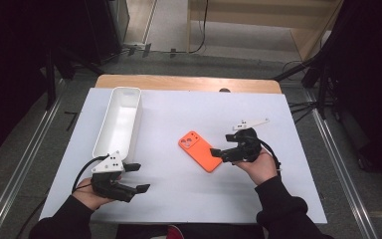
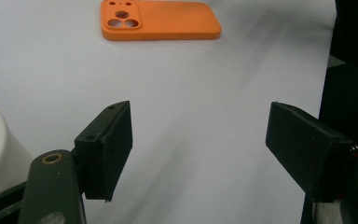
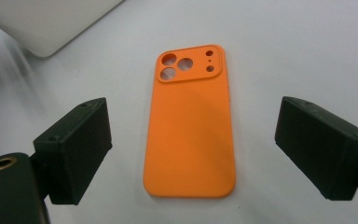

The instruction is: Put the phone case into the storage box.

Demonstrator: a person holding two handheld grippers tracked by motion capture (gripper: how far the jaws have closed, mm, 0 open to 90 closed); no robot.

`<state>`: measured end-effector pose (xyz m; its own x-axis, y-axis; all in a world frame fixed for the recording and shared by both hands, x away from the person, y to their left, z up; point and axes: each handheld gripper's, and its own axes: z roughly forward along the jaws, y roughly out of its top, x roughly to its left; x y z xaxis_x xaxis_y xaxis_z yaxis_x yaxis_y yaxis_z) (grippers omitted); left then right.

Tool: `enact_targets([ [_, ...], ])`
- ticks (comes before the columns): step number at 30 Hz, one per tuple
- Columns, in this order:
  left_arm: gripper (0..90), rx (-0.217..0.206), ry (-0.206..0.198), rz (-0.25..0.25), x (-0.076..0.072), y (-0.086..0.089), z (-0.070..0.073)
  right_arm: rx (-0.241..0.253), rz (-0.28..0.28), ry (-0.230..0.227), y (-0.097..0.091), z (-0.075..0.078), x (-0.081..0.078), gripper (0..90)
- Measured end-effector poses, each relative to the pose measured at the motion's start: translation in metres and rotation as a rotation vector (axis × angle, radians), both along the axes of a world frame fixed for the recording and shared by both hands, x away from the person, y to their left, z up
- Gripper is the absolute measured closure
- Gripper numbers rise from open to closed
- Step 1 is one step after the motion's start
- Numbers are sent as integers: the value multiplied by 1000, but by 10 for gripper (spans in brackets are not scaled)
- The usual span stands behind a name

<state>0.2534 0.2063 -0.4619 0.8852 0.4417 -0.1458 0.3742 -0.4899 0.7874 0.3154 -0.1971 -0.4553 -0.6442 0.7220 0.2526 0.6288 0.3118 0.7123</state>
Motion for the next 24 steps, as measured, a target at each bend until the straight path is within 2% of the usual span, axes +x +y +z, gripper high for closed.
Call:
enact_targets([
  [13,234,4,1,-2,0,0,0,-35,24,-2,22,0,13,97],
  [24,234,6,0,-1,0,1,0,-55,26,0,35,-1,18,97],
])
